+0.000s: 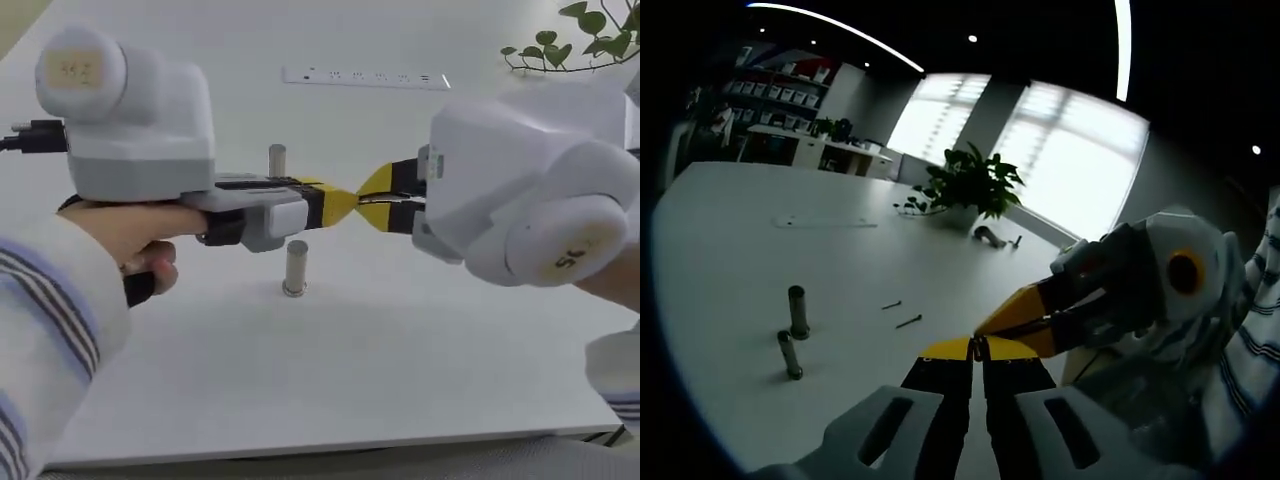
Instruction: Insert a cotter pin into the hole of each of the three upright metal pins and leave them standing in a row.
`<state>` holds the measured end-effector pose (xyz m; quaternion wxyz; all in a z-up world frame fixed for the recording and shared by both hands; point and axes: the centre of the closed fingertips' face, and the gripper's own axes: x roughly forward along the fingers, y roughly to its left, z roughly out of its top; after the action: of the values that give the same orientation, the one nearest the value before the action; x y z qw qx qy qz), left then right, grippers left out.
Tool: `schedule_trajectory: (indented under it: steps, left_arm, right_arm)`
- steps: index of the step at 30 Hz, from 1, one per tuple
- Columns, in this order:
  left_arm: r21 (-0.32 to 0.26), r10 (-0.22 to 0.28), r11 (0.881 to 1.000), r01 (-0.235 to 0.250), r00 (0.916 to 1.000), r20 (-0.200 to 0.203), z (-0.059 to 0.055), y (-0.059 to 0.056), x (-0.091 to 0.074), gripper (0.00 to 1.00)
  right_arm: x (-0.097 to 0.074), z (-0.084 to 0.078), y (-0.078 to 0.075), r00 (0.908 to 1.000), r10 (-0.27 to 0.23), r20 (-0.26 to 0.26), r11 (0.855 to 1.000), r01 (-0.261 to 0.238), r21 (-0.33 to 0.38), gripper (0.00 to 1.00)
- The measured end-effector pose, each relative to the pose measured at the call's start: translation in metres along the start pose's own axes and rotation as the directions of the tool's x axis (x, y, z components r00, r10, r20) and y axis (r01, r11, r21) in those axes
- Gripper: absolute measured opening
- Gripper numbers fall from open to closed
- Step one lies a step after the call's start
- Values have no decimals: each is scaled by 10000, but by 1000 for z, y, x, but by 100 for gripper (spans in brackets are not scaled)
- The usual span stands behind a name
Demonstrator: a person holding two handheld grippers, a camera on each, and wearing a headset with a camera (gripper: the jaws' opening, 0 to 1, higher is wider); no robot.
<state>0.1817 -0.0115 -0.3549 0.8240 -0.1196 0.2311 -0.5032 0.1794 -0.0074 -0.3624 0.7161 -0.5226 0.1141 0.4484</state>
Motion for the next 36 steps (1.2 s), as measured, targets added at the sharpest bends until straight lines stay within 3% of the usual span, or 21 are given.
schedule_trajectory:
  steps: [8,14,21,23,27,31,34,36]
  left_arm:
    - [110,-161,9998,163,9997,-179,-4,-4,-2,0]
    - [-469,-117,9988,111,9999,-127,-2,-4,-4,0]
    - [-522,-89,9986,84,9999,-89,-2,-2,-6,0]
    - [-869,-81,9962,76,10000,-56,-3,-2,-7,0]
    - [-762,-61,9971,56,10000,-64,-4,-2,-9,0]
    - [-724,-91,9973,86,9999,-59,-5,-2,-11,0]
    - [-742,-78,9972,76,10000,-15,-5,0,-12,0]
    - [-646,8,9979,-14,10000,-79,-6,2,-14,0]
  right_arm:
    - [-1,3,2,10000,3,24,10000,-3,-24,0]
    - [-2,5,2,9999,-33,109,10000,32,85,0]
    - [-2,8,1,9998,-46,217,9999,43,135,0]
    - [-1,9,2,9996,-31,264,9999,28,122,0]
    - [-1,11,3,9987,60,511,9978,-93,651,0]
    - [0,10,5,9980,76,631,9975,-120,696,0]
    - [0,6,6,9988,23,493,9978,-56,664,10]
    - [-1,4,6,9987,9,507,9963,-52,856,8]
